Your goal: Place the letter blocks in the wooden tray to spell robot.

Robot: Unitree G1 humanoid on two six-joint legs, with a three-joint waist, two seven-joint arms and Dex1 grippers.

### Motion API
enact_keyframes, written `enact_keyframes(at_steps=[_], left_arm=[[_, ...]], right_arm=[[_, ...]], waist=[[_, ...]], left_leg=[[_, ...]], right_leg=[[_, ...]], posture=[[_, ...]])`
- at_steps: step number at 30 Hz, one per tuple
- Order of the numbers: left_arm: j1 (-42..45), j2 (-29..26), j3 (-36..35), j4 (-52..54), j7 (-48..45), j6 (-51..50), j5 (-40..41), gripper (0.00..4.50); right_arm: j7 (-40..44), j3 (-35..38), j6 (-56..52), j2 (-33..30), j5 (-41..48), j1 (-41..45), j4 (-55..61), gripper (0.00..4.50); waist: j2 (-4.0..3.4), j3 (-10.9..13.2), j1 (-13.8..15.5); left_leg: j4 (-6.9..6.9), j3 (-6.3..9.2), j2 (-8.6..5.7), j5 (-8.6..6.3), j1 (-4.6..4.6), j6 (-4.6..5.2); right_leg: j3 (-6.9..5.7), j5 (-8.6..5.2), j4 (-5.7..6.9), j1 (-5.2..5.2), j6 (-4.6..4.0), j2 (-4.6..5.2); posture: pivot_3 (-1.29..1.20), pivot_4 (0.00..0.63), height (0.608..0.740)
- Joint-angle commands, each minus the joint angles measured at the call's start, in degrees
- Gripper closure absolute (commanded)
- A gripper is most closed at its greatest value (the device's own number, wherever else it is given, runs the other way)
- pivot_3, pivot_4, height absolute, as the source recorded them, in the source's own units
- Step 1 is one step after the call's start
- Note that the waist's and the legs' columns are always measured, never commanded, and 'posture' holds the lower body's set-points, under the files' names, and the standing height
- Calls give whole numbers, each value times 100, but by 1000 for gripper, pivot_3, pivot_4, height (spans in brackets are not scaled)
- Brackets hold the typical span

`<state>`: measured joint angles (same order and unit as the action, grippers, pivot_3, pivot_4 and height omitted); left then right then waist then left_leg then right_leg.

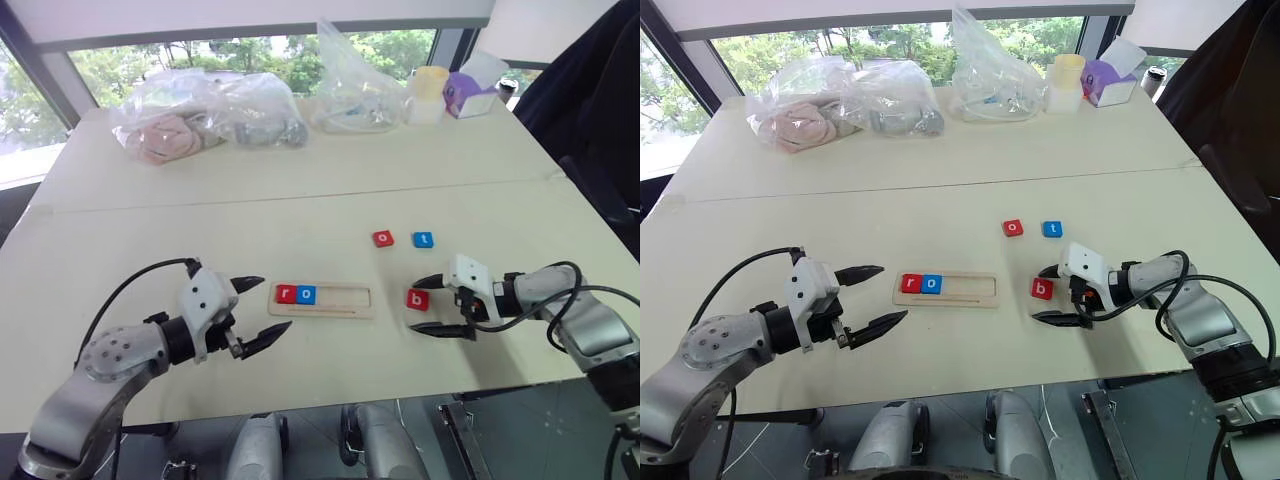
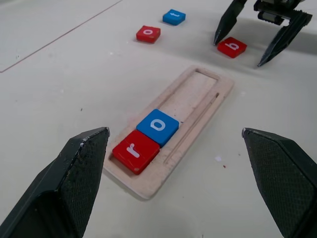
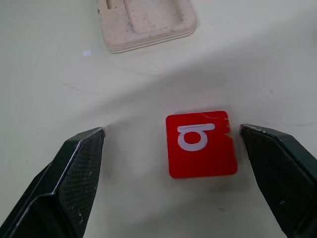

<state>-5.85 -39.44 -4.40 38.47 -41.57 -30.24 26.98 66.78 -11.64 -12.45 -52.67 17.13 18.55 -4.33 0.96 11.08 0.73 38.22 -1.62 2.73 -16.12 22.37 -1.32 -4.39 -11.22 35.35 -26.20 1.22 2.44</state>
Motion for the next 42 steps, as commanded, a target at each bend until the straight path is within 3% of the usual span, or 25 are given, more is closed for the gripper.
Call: enact_keyframes(at_steps=[1, 3, 7, 14, 23, 32, 42], left_arm=[[39, -55, -180, 110, -44, 154, 52, 0], [48, -51, -180, 120, -43, 151, 50, 0], [47, -55, -187, 140, -42, 137, 44, 0], [58, -48, -179, 135, -12, 138, 17, 0], [92, -92, -140, 93, -130, 121, 44, 0], [21, -101, -102, 132, -149, 148, -33, 0], [-36, -56, -64, 196, -39, 152, -70, 0]], right_arm=[[-219, 200, 141, 170, -201, -83, -60, 286], [-309, 240, 173, 242, -291, -117, -126, 905], [-361, 325, 183, 270, -398, -169, -237, 2951], [-295, 432, -32, 291, -269, -170, 150, 3239], [-71, -204, -989, 1074, -98, 990, 1321, 3239], [-163, -1163, -832, 2252, -778, 1708, 362, 3239], [-104, -1245, -627, 2484, -1059, 1827, -28, 3239]], waist=[[1, -1, -2], [2, -2, -3], [2, -3, 1], [2, -3, 6], [-1, -1, -37], [-1, -1, 3], [-1, -1, -12]], left_leg=[[1, 0, 0, 0, -1, 0], [1, 0, 0, 1, -6, -1], [2, 1, 0, 2, -18, -2], [1, 1, 0, 1, -74, -3], [-9, 5, 10, 1, -87, -4], [-10, -1, 4, 1, -82, -4], [-10, 1, 5, 1, -82, -3]], right_leg=[[0, 0, 0, 2, -1, 0], [0, -2, 1, 7, -11, 0], [1, -5, 1, 21, -18, -1], [-1, -8, -11, 82, -19, 3], [1, -9, -4, 79, -21, -11], [1, -8, -5, 79, -22, 0], [0, -8, -3, 78, -22, -3]], posture=[[0, 150, 740], [0, 150, 740], [0, 150, 740], [0, 150, 740], [0, 150, 740], [0, 150, 740], [0, 150, 740]])
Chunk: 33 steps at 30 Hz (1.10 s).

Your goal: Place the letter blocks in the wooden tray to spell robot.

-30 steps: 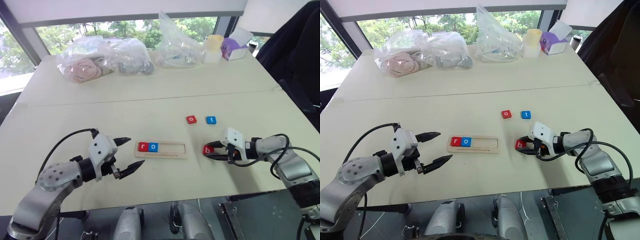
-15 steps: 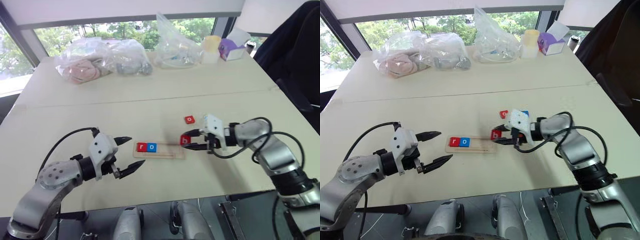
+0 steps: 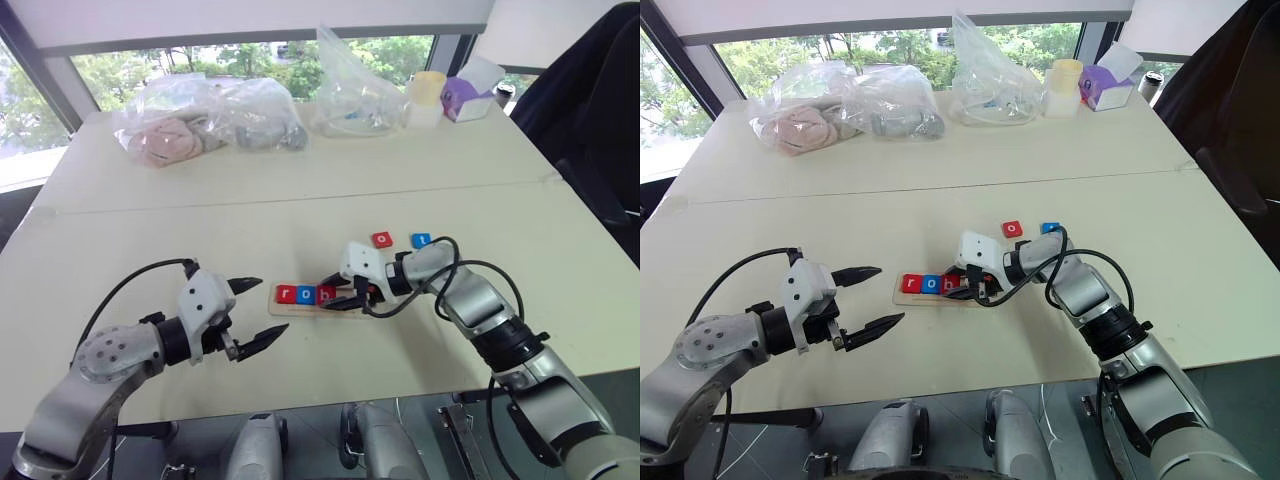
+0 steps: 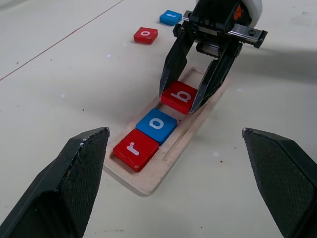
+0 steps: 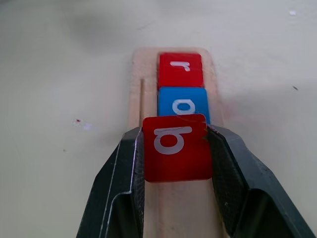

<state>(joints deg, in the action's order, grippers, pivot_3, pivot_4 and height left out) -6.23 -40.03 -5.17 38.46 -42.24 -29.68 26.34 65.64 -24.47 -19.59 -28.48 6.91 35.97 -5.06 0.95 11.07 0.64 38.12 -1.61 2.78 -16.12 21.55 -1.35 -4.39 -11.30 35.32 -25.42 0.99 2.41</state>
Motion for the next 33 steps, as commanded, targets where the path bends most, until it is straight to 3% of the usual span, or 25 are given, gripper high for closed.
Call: enact_keyframes(at_steps=[1, 30, 33], left_arm=[[4, 7, 20, 198, 35, 94, -6, 0], [104, 71, 189, 211, 186, 128, -28, 0], [107, 86, 196, 207, 193, 128, -33, 0]], right_arm=[[5, 41, 91, 75, -53, 86, 32, 3239], [-49, 125, 144, 202, -331, 107, -288, 3239], [-61, 133, 109, 215, -327, 110, -298, 1867]], waist=[[0, 0, -6], [-1, 1, -4], [-1, 1, -4]], left_leg=[[0, 0, 0, 0, 0, 0], [0, -1, 0, 0, 0, 0], [0, -1, 0, 0, 0, 0]], right_leg=[[0, 0, 0, -1, 0, 0], [0, -1, 0, -1, 0, 0], [0, -1, 0, -1, 0, 0]], posture=[[0, 150, 740], [0, 150, 740], [0, 150, 740]])
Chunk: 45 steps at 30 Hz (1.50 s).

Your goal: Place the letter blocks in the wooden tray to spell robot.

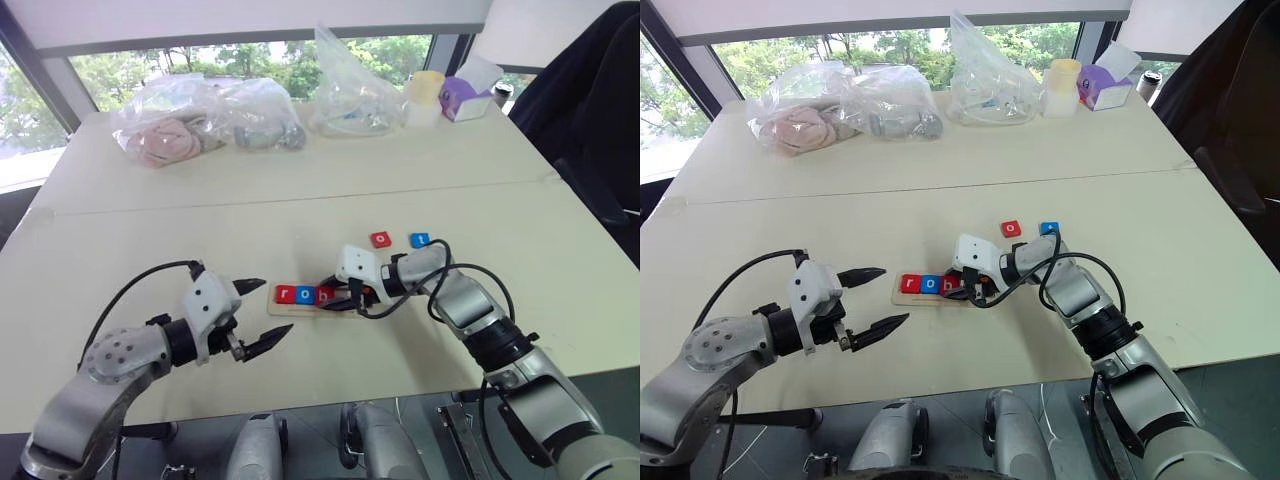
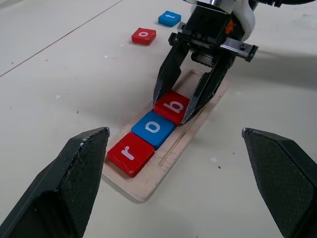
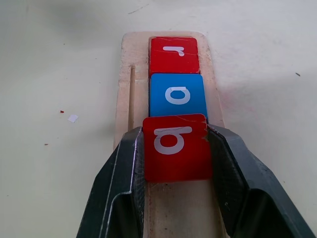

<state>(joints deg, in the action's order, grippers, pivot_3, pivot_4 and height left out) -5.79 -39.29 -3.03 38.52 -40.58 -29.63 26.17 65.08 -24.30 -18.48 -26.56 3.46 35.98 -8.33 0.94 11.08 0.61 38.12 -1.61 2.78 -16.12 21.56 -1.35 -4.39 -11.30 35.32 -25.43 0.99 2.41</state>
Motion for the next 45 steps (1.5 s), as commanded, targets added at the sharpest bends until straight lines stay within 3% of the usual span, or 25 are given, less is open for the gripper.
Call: enact_keyframes(at_steps=[1, 3, 4, 13, 27, 45], left_arm=[[64, 16, -15, 201, 35, 119, -17, 0], [80, 31, 4, 219, 64, 95, -17, 0], [89, 46, 26, 236, 88, 77, -18, 0], [197, 209, 272, 426, 415, -184, -22, 0], [281, 236, 320, 383, 473, -250, -12, 0], [365, 103, 192, 330, 404, -337, 58, 0]], right_arm=[[-7, 119, -5, 26, 20, 112, 28, 1381], [-19, 140, -23, 33, 32, 129, 26, 372], [-21, 153, -51, 37, 43, 142, 28, 105], [-336, 655, -471, 96, 312, 225, 294, 105], [-229, 583, -891, -104, 478, -211, 1038, 105], [-595, 443, -184, -5, 6, -272, 387, 105]], waist=[[0, 0, -1], [0, 0, -1], [0, 0, -1], [-1, 0, 1], [-1, 1, -2], [-1, 2, -4]], left_leg=[[0, 0, 0, 0, 0, 0], [0, 0, 0, 0, 0, 0], [0, 0, 0, 0, 0, 0], [0, 0, 0, 0, 1, 0], [-3, 3, 0, 0, 1, 0], [-3, 2, -1, 0, 6, 0]], right_leg=[[0, 0, 0, 0, 0, 0], [0, 0, 0, 0, 0, 0], [0, 0, 0, 0, 0, 0], [0, 0, 0, 0, 0, 0], [-1, -1, -2, -2, 1, -1], [-1, -1, -8, -4, 1, 0]], posture=[[0, 150, 740], [0, 150, 740], [0, 150, 740], [0, 150, 740], [0, 150, 740], [0, 150, 740]])
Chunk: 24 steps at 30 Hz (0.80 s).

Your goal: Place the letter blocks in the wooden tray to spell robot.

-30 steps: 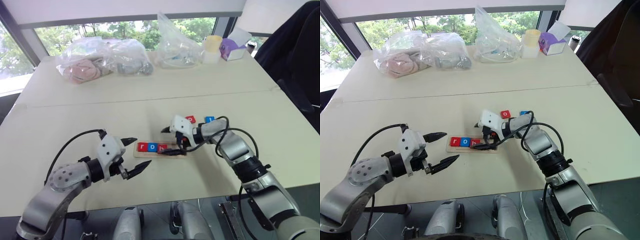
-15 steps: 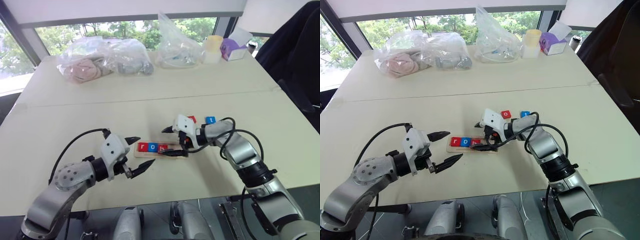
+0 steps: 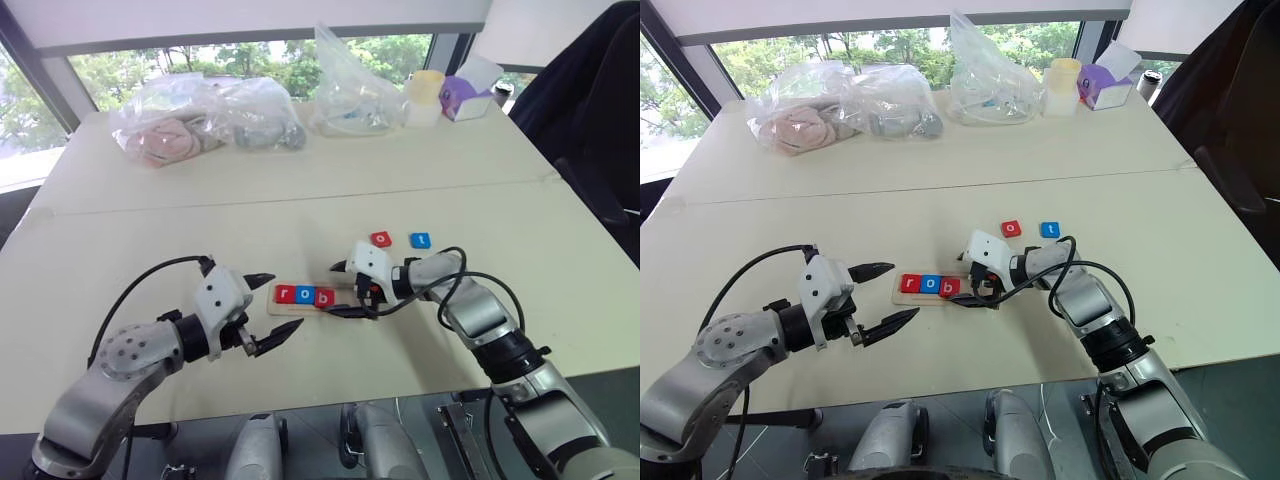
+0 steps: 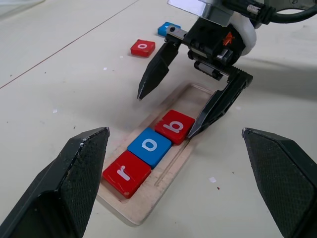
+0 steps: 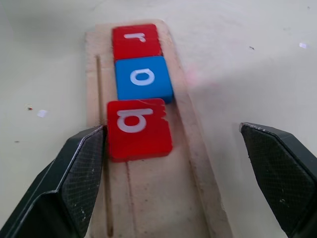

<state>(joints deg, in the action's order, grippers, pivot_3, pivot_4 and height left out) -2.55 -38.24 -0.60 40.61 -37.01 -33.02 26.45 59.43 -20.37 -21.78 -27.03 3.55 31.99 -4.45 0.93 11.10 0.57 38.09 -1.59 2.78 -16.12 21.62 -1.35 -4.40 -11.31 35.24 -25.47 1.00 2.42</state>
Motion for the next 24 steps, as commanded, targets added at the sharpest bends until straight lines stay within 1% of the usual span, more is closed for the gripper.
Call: enact_keyframes(at_steps=[1, 10, 15, 19, 24], left_arm=[[58, 10, -43, 120, 62, -8, 19, 0], [224, 104, 103, 100, 153, -52, -20, 0], [284, 95, 110, 59, 123, -48, -11, 0], [309, 66, 76, 17, 69, -35, 6, 0], [319, 14, -27, -62, -17, -2, 59, 0]], right_arm=[[-55, 60, 172, 63, -18, 156, -48, 105], [-51, -2, 480, 50, -199, 307, -351, 105], [118, 5, 556, -54, -240, 331, -400, 105], [358, 217, 92, -168, 85, 329, -36, 105], [606, 573, -859, -404, 763, 240, 782, 105]], waist=[[0, 0, -2], [0, 0, -1], [0, 0, 0], [0, 0, 7], [-1, 1, 8]], left_leg=[[0, 0, 0, 0, -1, 0], [0, -1, 0, 0, 1, 0], [0, 0, 0, 0, 0, 0], [0, 0, 0, 0, 0, 0], [0, 0, 0, 0, 8, 0]], right_leg=[[0, 0, 0, 0, 0, 0], [0, 0, -2, 0, 0, 0], [0, 0, -2, 0, 0, 0], [0, 0, -2, 1, 0, 0], [-1, 0, -4, -4, 1, 1]], posture=[[0, 150, 740], [0, 150, 740], [0, 150, 740], [0, 150, 740], [0, 150, 740]])
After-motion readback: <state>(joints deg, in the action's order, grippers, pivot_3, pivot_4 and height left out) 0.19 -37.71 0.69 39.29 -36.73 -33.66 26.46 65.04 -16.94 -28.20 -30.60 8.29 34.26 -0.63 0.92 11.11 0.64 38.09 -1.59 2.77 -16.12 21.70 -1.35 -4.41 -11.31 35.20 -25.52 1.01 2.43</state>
